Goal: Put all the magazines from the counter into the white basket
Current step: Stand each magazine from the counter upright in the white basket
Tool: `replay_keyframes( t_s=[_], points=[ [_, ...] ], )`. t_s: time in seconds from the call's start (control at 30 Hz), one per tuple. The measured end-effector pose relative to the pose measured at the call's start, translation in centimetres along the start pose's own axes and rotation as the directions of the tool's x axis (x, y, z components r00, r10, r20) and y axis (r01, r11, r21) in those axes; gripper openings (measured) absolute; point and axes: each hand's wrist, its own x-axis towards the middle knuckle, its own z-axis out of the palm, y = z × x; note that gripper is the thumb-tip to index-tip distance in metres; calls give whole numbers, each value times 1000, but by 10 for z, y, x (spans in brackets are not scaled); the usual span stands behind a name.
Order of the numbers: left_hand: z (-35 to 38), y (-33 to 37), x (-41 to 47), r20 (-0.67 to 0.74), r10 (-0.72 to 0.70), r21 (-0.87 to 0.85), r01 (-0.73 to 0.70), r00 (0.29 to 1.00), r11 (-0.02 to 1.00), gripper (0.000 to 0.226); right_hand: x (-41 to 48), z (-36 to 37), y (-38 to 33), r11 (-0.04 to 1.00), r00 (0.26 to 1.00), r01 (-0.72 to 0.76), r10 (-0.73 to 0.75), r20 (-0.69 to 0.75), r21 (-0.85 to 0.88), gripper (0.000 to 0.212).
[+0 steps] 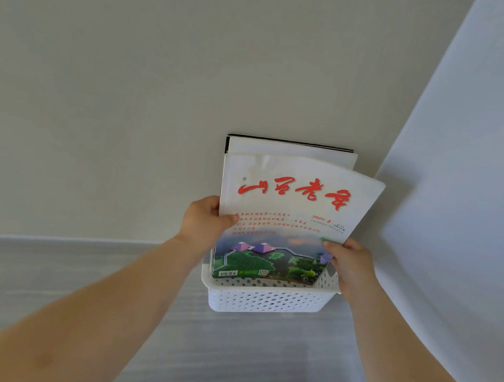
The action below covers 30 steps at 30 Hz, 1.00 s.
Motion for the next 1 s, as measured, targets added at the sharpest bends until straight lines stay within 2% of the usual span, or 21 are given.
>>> replay_keyframes(
  t_s=[0.17,0.27,0.4,0.5,0.6,0.7,0.83,1.0],
  points=[
    [4,-6,7,-17,11,46,-10,1000,999,26,9,0,9,1000,1000,4,-4,-13,9,28],
    [4,-10,10,-77,67,139,-56,995,989,26,14,2,10,998,998,43,-44,-35,-35,30],
    [0,-26,14,-146,183,301,-132,972,944,48,19,5,11,995,985,96,-98,-140,-20,62],
    [2,-34,17,-16,128,388,-112,992,915,62,24,7,10,991,988,96,-106,-114,-93,75],
    [9,-35,20,75,68,352,-90,995,932,56,31,11,9,988,998,57,-61,-20,-144,71],
    [17,-31,19,121,62,275,-93,991,957,46,34,19,7,984,996,43,-30,78,-172,57],
    [25,-28,21,90,9,181,-25,996,983,49,35,28,5,990,998,35,-27,57,-139,53],
    [27,-31,24,85,11,186,-26,996,982,50,37,25,10,985,997,40,-30,64,-169,56]
  ],
)
